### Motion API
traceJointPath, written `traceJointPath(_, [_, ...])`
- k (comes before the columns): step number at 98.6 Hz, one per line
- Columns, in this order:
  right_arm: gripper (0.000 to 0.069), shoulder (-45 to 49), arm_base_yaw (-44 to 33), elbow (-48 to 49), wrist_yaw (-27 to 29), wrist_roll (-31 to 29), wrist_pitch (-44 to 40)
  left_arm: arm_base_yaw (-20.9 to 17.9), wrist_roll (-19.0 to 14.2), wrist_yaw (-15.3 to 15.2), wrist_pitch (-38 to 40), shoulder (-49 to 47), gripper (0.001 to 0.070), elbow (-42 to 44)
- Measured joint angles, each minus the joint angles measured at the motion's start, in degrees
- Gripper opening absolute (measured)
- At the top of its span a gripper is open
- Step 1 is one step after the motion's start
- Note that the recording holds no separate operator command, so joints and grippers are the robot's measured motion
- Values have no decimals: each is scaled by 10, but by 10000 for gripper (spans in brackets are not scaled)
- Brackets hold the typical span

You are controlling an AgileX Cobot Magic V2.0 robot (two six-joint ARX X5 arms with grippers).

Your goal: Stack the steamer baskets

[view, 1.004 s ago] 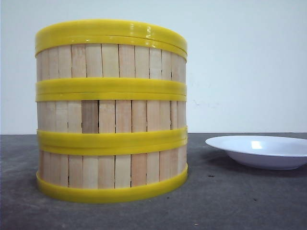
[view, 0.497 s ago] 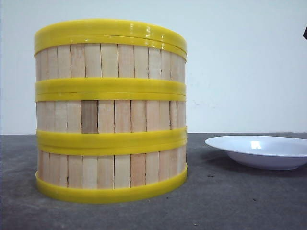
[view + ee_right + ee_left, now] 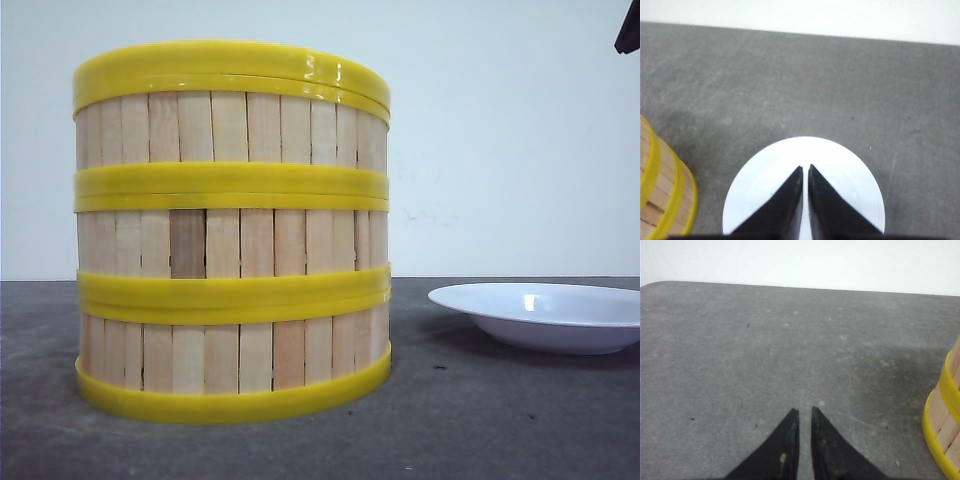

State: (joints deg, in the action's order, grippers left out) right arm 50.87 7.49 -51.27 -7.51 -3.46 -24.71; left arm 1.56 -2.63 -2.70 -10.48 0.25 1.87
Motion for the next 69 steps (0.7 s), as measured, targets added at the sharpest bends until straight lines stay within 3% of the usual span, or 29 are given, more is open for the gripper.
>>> traceJointPath(21, [10,0,0,0,1,0,25,0,0,0,0,0,15,0])
traceJointPath(29, [10,-24,-5,23,31,0,60,0,0,0,0,0,15,0])
traceJointPath(50, [10,-216,-11,191,47,-9,125,0,0,0,0,0,15,0])
traceJointPath(69, [10,-386,-11,384,63,-13,116,0,0,0,0,0,15,0])
